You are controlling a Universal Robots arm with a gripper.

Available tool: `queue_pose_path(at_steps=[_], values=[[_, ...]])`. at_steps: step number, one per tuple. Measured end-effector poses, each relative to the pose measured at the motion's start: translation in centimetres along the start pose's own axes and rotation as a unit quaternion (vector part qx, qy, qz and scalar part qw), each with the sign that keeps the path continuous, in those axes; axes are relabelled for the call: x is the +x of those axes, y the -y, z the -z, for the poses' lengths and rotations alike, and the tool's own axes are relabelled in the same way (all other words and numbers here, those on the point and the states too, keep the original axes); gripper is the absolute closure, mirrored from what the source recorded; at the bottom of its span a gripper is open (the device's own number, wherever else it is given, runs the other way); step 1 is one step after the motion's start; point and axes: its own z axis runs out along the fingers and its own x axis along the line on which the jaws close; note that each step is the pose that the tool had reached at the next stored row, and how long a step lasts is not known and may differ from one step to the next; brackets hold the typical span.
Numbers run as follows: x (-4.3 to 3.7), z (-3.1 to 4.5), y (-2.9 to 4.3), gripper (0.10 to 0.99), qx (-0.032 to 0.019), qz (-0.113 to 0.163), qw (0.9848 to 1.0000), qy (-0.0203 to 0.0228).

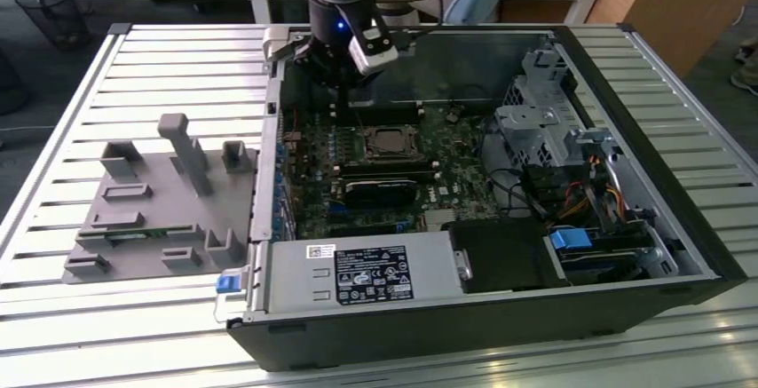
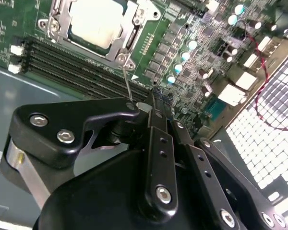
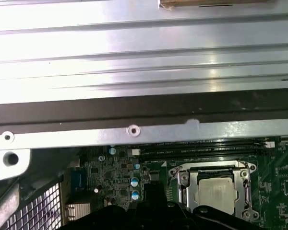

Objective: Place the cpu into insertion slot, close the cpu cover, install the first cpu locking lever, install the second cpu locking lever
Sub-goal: 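Install the first cpu locking lever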

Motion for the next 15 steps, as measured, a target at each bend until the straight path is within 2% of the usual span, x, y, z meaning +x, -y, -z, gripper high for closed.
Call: queue_pose_path(at_steps=[4,8,11,15], values=[[-0.15,-0.06,-0.25,0.965,0.0000,0.003,1.0000,-0.0001],[-0.72,-0.11,-0.43,0.965,-0.0001,0.006,1.0000,-0.0003],[-1.57,-0.14,-0.53,0.965,0.0000,0.007,1.0000,-0.0003],[-3.19,-0.19,-0.68,0.965,0.0000,0.008,1.0000,-0.0003]])
